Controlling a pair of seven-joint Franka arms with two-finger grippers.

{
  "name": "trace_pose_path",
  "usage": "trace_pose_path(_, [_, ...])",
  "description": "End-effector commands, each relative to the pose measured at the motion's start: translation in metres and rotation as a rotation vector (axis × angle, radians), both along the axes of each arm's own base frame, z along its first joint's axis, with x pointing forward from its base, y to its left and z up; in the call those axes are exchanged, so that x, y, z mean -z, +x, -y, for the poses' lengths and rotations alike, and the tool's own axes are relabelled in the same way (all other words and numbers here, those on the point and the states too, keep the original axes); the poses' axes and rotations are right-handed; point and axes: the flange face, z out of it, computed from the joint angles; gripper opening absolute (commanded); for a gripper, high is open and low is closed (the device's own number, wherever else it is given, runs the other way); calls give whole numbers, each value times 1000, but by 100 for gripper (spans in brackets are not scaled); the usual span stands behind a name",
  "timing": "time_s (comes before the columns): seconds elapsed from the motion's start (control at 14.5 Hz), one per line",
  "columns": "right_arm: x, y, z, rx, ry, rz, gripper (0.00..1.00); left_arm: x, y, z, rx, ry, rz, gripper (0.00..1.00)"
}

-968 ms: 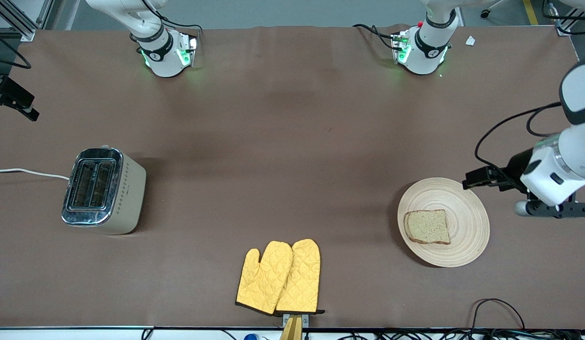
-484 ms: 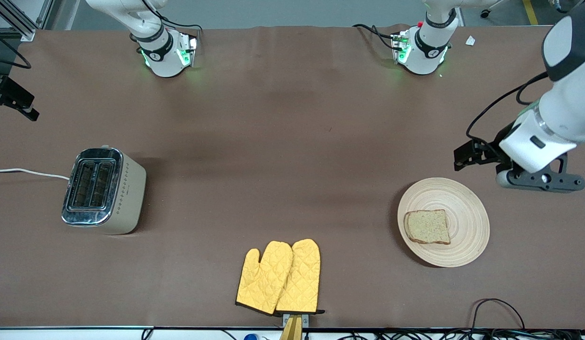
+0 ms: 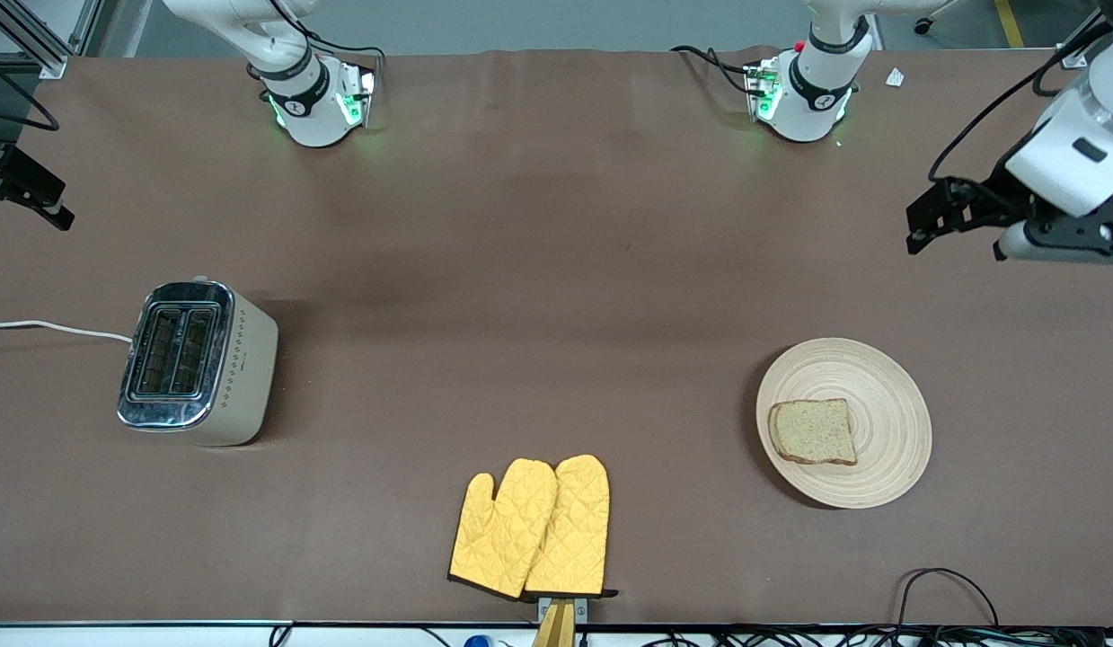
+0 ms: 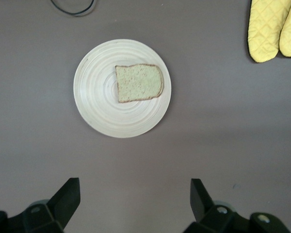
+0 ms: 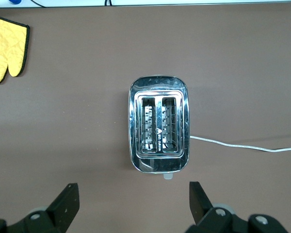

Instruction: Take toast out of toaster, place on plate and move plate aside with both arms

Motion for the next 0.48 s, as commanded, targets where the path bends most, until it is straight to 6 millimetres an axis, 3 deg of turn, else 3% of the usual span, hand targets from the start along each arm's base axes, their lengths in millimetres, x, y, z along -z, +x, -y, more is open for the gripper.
trace_pose_path(0.0, [-3,1,1,-4,-17,-2,100,0,-34,-4,11,34,-20,100])
trace_pose_path(0.41, [-3,1,1,-4,-17,-2,100,1,-70,-18,-10,54,-46,100])
